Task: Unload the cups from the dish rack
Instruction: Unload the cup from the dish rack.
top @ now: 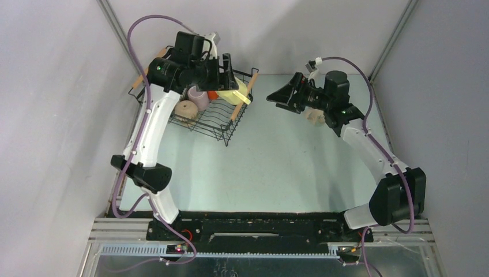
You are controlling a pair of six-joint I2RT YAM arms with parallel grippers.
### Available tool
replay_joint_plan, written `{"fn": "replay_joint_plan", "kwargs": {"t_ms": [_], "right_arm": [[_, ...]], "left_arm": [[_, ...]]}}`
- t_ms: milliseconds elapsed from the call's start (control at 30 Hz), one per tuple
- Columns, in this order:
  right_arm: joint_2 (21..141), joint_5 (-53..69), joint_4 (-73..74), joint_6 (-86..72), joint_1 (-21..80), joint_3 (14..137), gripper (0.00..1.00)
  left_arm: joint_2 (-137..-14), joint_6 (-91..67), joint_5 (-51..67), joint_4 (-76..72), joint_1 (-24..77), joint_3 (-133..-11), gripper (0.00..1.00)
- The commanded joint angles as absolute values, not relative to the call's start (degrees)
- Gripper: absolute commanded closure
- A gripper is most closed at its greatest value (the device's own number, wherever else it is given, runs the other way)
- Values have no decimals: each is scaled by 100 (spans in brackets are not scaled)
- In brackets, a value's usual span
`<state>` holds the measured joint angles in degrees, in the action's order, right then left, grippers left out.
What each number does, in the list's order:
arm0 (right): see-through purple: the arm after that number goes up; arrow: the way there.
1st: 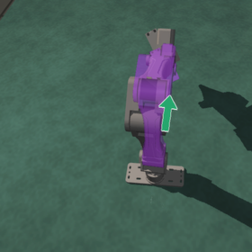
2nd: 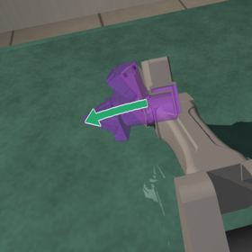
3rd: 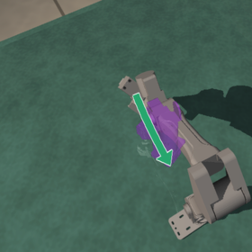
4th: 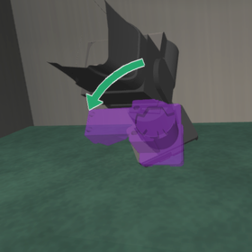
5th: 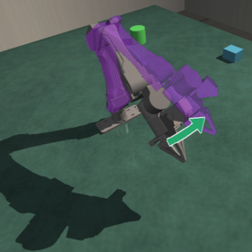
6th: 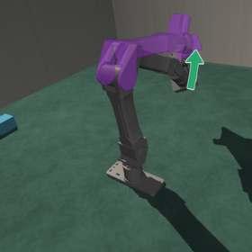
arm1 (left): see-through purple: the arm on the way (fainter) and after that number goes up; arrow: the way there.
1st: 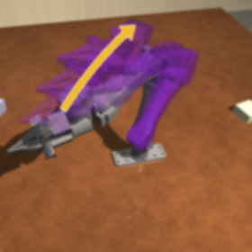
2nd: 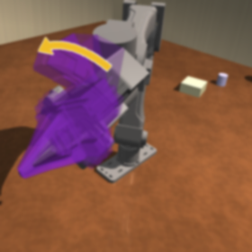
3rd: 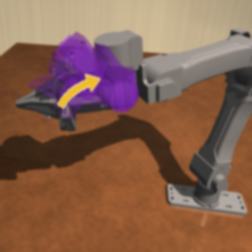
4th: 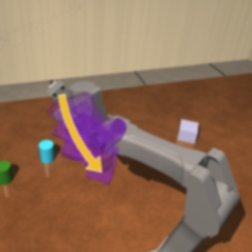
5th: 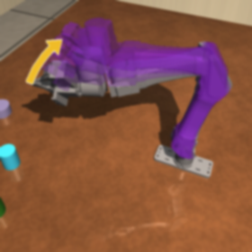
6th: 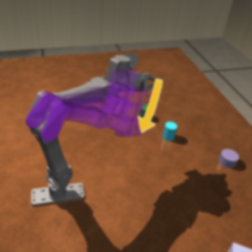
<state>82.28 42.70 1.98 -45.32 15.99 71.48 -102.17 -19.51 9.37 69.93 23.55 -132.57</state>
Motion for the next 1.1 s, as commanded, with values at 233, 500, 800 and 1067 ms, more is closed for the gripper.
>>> {"fn": "replay_joint_plan", "kwargs": {"t_ms": [233, 500, 800, 1067], "right_arm": [[7807, 4807, -1867, -5559, 1489, 6144, 4], [7598, 4847, -3055, -6325, 1424, 5599, 4], [7521, 4923, -4640, -7453, 1450, 5203, 7], [7277, 4787, -5198, -7850, 1477, 4992, 24]], "left_arm": [[-9650, -2062, 1997, 6230, 2952, -12989, 100], [-9650, -2259, 2448, 5968, 3193, -12817, 100], [-9497, -2769, 3051, 5179, 3276, -12231, 100], [-9246, -3572, 3613, 3978, 3276, -11340, 100]]}}
